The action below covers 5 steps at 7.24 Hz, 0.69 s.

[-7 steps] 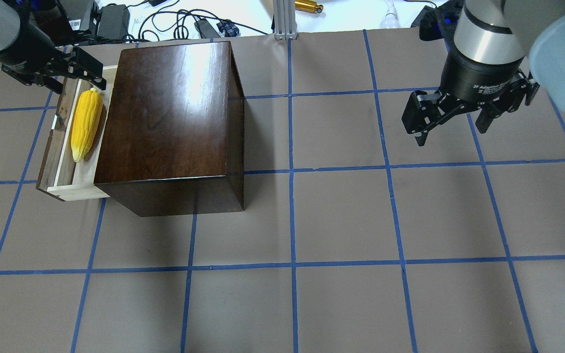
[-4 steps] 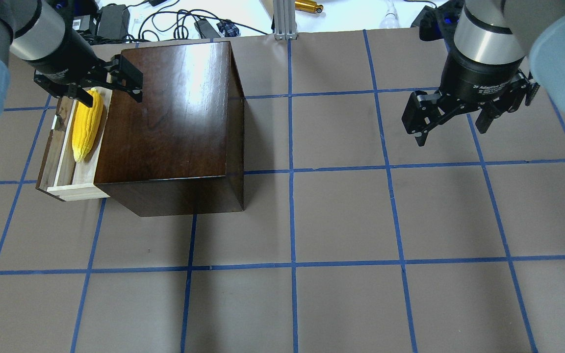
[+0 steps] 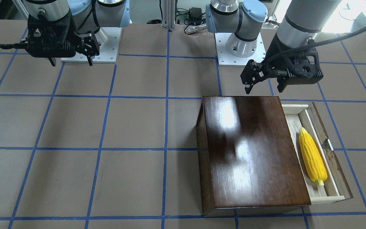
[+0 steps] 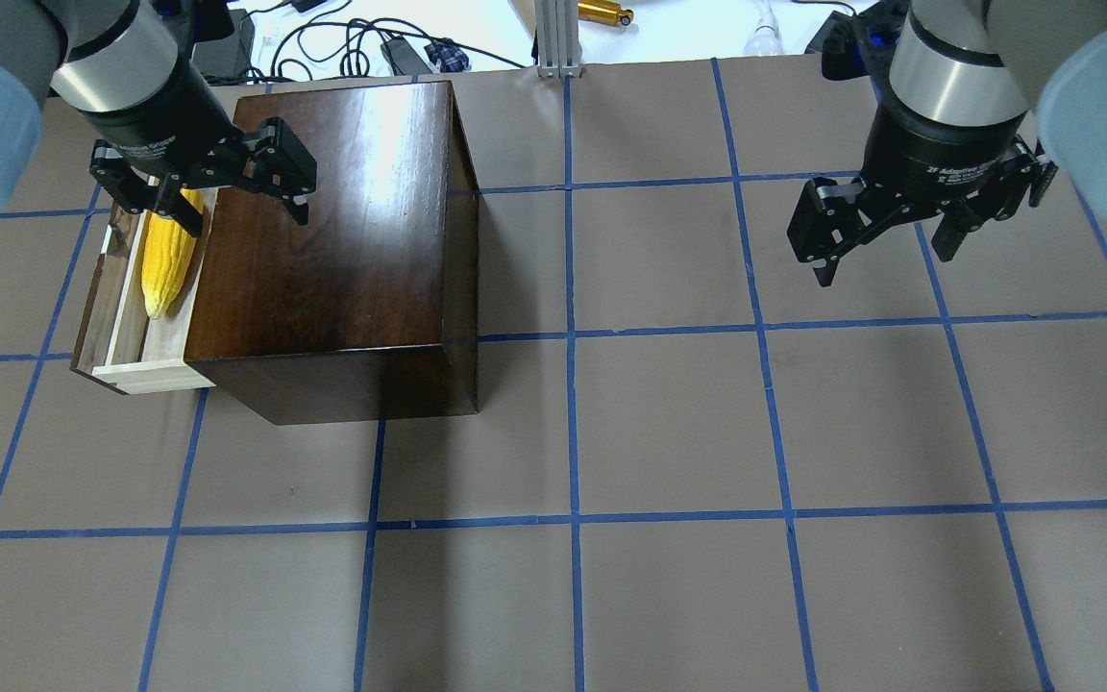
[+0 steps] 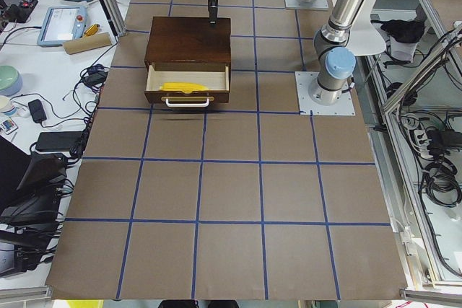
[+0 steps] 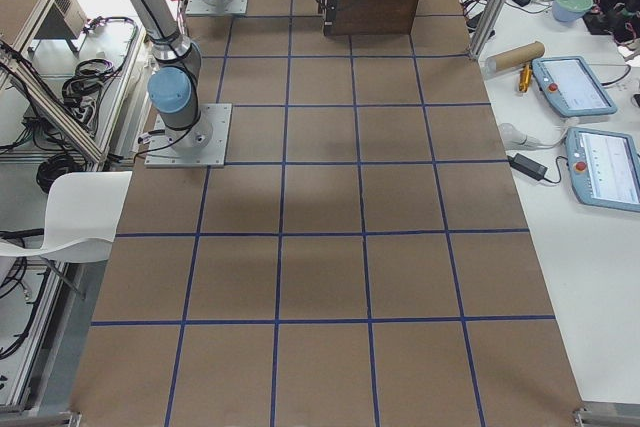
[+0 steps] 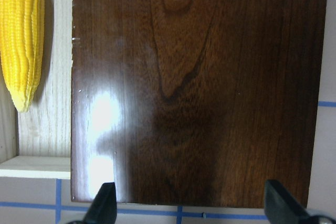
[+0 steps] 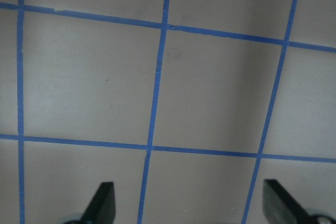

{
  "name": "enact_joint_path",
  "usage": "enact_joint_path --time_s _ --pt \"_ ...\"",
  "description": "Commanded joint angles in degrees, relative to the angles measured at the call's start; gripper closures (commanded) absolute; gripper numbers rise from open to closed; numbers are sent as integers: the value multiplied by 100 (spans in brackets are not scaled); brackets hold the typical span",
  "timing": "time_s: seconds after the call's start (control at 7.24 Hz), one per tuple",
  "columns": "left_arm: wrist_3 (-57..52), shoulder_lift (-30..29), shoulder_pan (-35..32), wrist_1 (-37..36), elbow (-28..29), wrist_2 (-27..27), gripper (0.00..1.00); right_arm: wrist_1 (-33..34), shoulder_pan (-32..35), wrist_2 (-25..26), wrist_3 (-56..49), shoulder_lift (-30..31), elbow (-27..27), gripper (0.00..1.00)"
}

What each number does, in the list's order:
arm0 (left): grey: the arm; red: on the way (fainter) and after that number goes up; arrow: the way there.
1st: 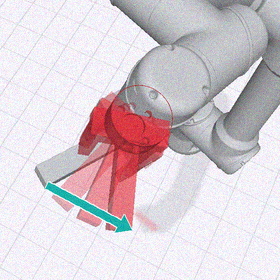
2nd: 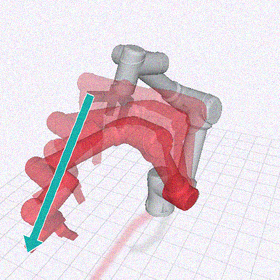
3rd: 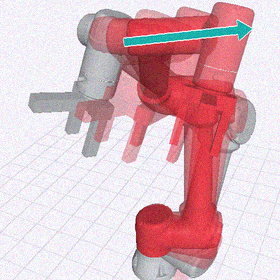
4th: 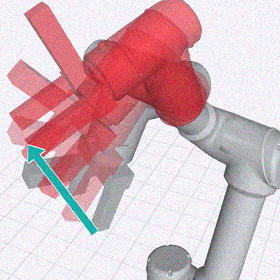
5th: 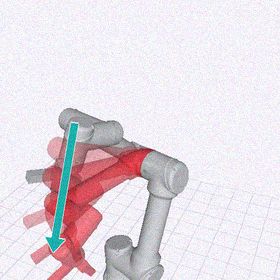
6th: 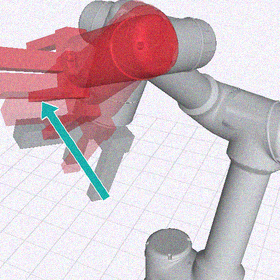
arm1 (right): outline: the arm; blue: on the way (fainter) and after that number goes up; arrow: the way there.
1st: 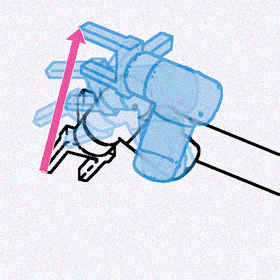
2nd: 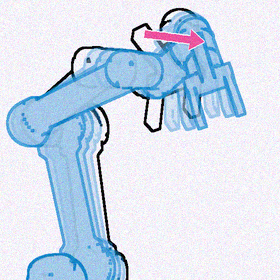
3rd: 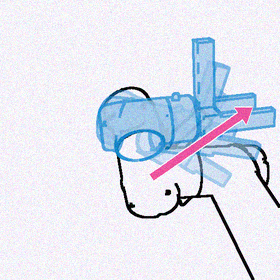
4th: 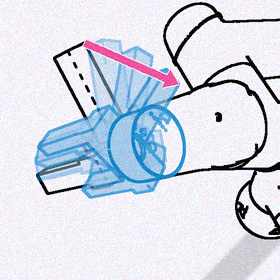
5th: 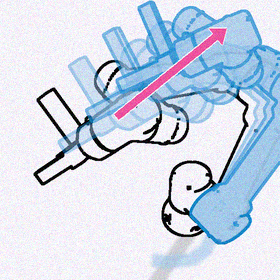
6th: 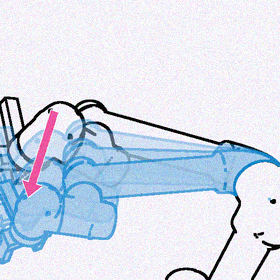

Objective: Open drawer and put corn inside
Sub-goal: 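Open the left gripper and raise it away from the drawer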

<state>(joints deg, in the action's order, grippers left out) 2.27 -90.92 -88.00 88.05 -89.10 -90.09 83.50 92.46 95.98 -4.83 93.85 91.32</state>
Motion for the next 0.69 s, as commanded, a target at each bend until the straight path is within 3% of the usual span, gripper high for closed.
enact_joint_path --time_s 0.0,0.55 --pt "-42 4 -33 10 25 17 0 0 0 0 0 1 0 0" --pt "-42 30 -42 10 16 0 0 0 0 0 0 2 0 0"
